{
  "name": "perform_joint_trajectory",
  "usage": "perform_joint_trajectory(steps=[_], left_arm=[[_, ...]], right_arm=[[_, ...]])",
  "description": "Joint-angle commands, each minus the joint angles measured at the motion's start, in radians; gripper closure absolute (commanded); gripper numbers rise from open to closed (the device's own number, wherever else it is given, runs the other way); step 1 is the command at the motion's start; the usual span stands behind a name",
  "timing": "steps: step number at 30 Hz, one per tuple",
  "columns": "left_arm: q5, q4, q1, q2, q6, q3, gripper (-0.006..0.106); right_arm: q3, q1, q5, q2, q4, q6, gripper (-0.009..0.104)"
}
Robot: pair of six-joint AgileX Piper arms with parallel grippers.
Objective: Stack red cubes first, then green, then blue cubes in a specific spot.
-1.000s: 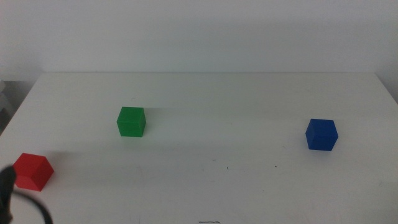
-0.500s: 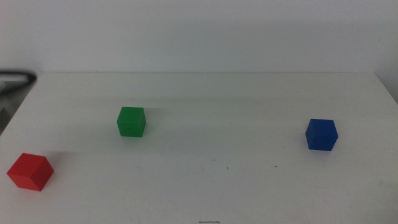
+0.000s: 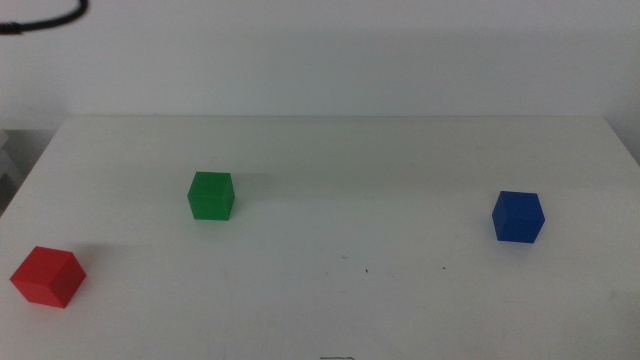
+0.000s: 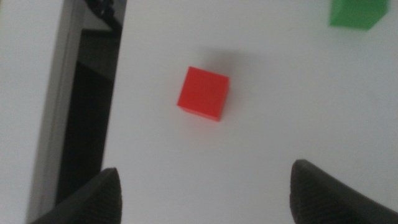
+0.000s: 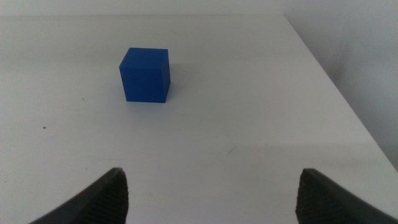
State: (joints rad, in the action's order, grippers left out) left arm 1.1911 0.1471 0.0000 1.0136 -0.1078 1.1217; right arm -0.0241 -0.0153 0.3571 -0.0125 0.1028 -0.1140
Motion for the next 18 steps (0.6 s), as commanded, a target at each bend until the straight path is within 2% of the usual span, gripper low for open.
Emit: perform_joint_trajectory(steps=[1,16,18], left_arm=[[-0.018,0.036,0.001,0.045,0.029,0.058,0.009],[0.073,0.007,0.003,0.379,0.178,0.262,0.009],[0.073,-0.021,0.032,0.401,0.208,0.263,0.009]], right_arm=[[0.007,0.002,-0.063,-0.015,0.016,0.008,0.024],[0.007,0.002,-0.063,-0.015,0.016,0.008,0.024],[0.007,0.002,-0.063,-0.015,0.016,0.008,0.024]])
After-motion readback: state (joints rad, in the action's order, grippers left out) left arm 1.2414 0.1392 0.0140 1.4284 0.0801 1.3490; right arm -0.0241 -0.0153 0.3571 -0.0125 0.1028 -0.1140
